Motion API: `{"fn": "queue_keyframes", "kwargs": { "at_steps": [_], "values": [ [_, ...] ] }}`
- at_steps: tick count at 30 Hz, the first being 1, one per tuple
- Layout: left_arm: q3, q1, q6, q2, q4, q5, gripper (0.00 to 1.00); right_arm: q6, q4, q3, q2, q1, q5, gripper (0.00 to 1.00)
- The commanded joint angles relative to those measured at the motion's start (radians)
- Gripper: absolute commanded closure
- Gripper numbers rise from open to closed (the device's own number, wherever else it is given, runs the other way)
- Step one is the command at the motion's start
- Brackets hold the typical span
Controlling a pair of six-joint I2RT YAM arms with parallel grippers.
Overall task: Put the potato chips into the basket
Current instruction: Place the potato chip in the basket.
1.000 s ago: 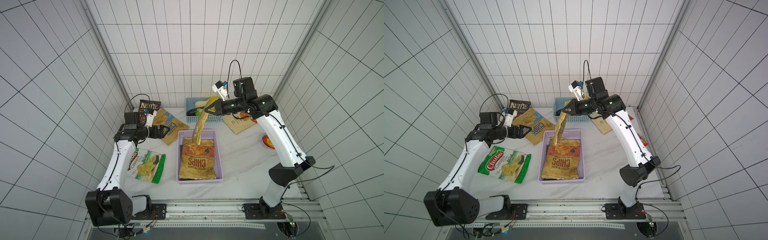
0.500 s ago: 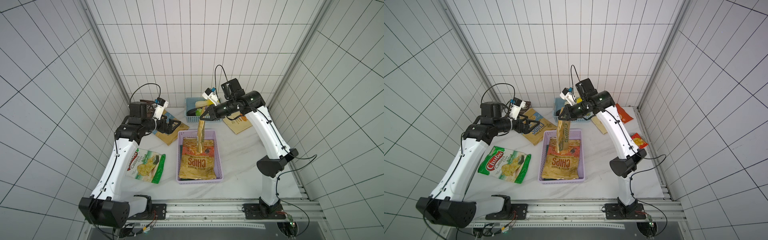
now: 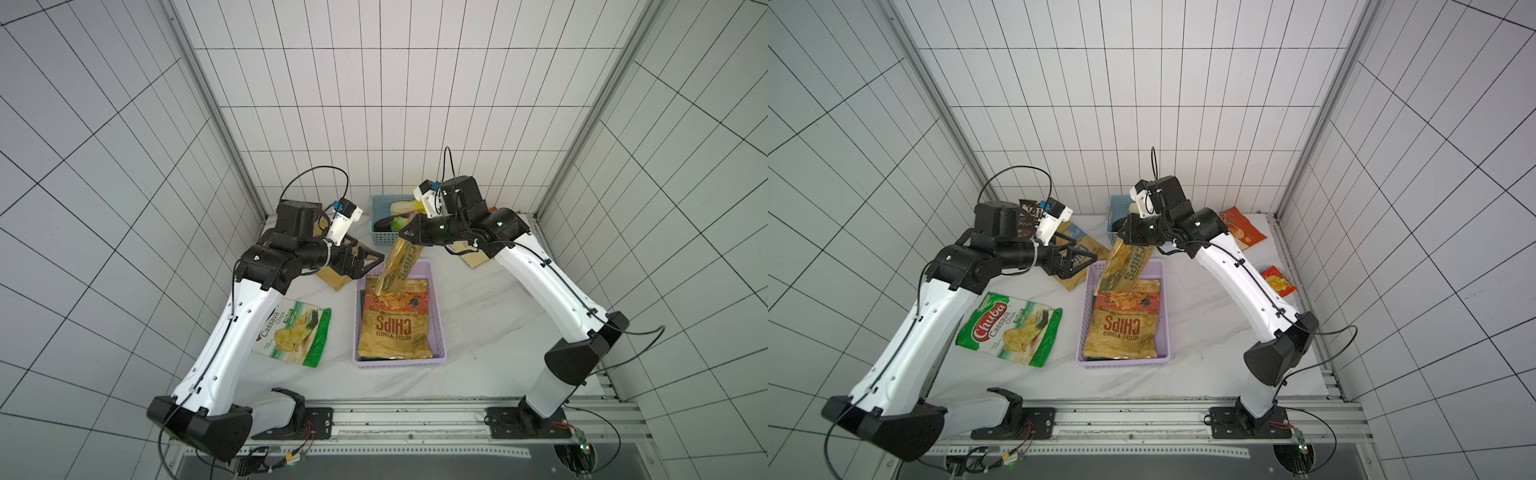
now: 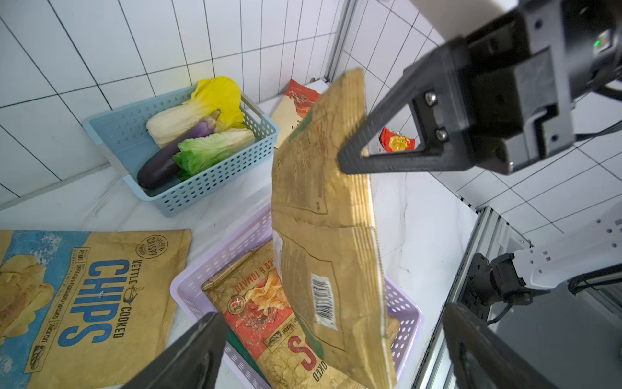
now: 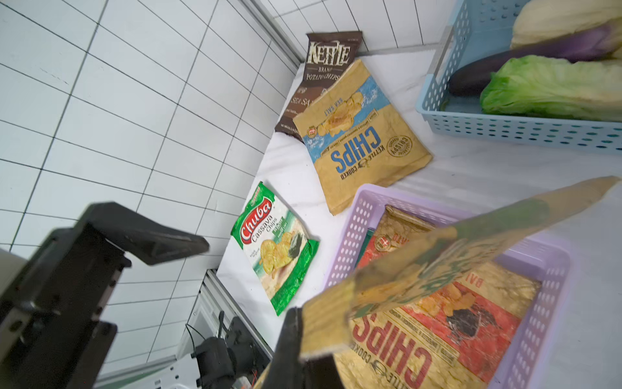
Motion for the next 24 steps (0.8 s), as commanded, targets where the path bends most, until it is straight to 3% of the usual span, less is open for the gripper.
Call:
{"fn": "queue_keyframes", "kwargs": {
  "at_steps": [1, 7, 12, 14, 22, 24],
  "values": [
    [-0.002, -0.083, 0.040, -0.004, -0.036, -0.196, 0.02, 0.138, 0.224, -0.052, -0.048, 0.024, 0.119, 1.00],
    [-0.027, -0.153, 0.036, 0.014, -0.010, -0.378, 0.05, 0.179, 0.234, -0.044, -0.051, 0.037, 0.174, 1.00],
    [-0.055, -0.160, 0.026, 0.014, 0.026, -0.506, 0.18, 0.187, 0.238, -0.054, -0.065, 0.037, 0.192, 1.00],
    [-0.060, -0.160, 0.032, 0.017, 0.026, -0.539, 0.30, 0.186, 0.244, -0.060, -0.068, 0.037, 0.186, 1.00],
    [-0.080, -0.160, 0.041, 0.017, 0.051, -0.630, 0.95, 0.194, 0.270, -0.107, -0.097, 0.037, 0.180, 1.00],
    [-0.074, -0.160, 0.031, 0.024, 0.052, -0.664, 1.00, 0.195, 0.270, -0.119, -0.107, 0.037, 0.184, 1.00]
  ]
}}
